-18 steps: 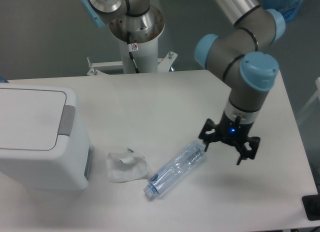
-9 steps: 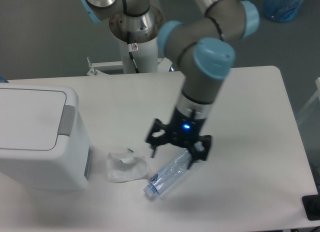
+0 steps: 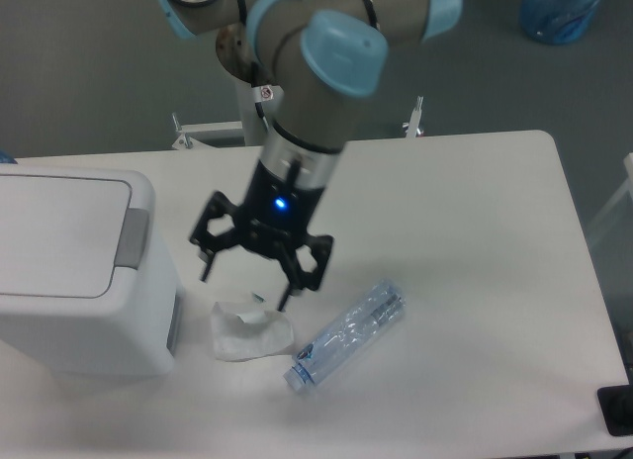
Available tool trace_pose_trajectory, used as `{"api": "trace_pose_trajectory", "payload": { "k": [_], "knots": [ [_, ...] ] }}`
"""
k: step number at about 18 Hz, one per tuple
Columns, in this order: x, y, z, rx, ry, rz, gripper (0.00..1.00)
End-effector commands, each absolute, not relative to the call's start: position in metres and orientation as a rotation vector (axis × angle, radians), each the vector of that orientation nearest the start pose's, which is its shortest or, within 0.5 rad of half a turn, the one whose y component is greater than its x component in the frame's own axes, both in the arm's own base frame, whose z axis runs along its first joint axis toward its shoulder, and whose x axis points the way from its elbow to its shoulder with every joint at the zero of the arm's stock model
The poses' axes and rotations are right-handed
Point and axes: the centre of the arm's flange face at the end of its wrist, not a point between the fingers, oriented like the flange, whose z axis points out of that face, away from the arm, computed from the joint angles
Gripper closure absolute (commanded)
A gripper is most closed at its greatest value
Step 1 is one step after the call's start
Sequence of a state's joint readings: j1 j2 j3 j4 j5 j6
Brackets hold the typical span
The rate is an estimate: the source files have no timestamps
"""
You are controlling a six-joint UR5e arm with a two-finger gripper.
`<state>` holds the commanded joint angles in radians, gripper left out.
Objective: Open the trash can
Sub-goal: 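Swing the gripper over to the lid edge of the white bin, then push the bin lid with the gripper fingers to flip it open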
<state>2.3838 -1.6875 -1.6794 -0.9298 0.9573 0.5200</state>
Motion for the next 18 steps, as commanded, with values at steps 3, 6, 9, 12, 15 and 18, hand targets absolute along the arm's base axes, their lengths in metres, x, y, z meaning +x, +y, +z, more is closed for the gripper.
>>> {"api": "trace_pose_trajectory", "payload": {
  "k": [3,6,9,12,15,18],
  "knots": [
    [-0.264,0.516,0.466,-2.406,-0.183,-0.305,0.00],
    [-0.259,0.516,0.472,-2.381,-0.178,-0.334,0.00],
    [-0.249,0.518,0.474,-2.379,-0.170,-0.344,0.00],
    [-0.246,0.522,0.471,-2.383,-0.160,-0.348,0.00],
    [-0.242,0.530,0.461,-2.398,-0.149,-0.369,0.00],
    [-0.242,0.532,0.461,-2.398,-0.147,-0.368,0.00]
  ]
}}
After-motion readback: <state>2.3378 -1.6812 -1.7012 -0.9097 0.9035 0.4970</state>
